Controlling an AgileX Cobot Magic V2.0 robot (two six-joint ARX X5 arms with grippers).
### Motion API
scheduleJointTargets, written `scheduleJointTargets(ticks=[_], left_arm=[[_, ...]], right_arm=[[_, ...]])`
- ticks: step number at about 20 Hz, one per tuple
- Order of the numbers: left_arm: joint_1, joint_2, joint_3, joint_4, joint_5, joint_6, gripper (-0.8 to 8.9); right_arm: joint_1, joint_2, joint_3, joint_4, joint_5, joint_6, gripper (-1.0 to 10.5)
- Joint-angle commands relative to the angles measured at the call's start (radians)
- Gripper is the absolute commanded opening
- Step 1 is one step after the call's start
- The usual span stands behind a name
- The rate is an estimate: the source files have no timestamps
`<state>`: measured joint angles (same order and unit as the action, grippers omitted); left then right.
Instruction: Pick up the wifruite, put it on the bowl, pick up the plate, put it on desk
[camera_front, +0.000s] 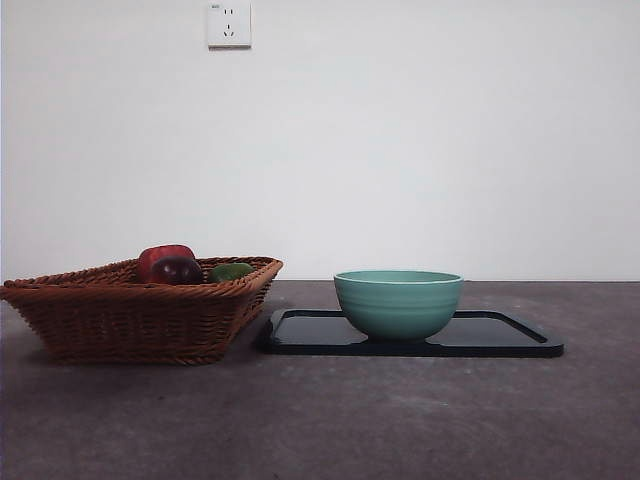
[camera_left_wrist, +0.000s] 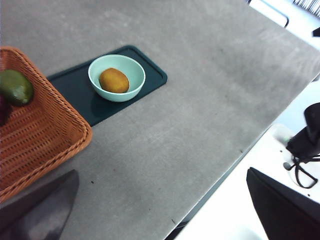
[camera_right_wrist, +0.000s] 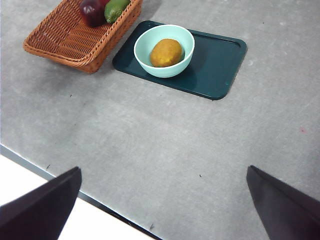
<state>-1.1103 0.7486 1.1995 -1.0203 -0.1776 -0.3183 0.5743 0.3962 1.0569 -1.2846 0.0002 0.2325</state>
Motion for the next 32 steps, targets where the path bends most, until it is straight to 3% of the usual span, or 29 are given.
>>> scheduleJointTargets(ticks=[1, 4, 7, 12, 18, 24, 32], left_arm=[[-0.008, 0.093, 0.018, 0.053, 0.0, -0.008, 5.91], [-0.004, 0.213, 0.019, 0.119, 0.001, -0.015, 5.91], [0.021, 0.345, 0.033, 0.169, 0.001, -0.08, 5.91], [0.098, 0.572, 0.148, 0.137, 0.002, -0.147, 5.93], [0.187, 0.856, 0.397, 0.042, 0.003, -0.127, 5.93], [0.269, 1.143, 0.718, -0.09, 0.138, -0.083, 5.93], [0.314, 1.459, 1.089, -0.16, 0.137, -0.026, 5.93]], right_arm=[[0.006, 0.005, 0.009, 0.005, 0.0, -0.007, 5.6], [0.006, 0.005, 0.009, 0.005, 0.0, -0.005, 5.6], [0.006, 0.005, 0.009, 0.005, 0.0, -0.005, 5.6], [0.006, 0.005, 0.009, -0.001, 0.0, -0.004, 5.6], [0.006, 0.005, 0.009, -0.002, -0.001, -0.004, 5.6], [0.006, 0.005, 0.009, -0.001, 0.0, -0.004, 5.6], [0.006, 0.005, 0.009, -0.003, -0.001, -0.002, 5.6]])
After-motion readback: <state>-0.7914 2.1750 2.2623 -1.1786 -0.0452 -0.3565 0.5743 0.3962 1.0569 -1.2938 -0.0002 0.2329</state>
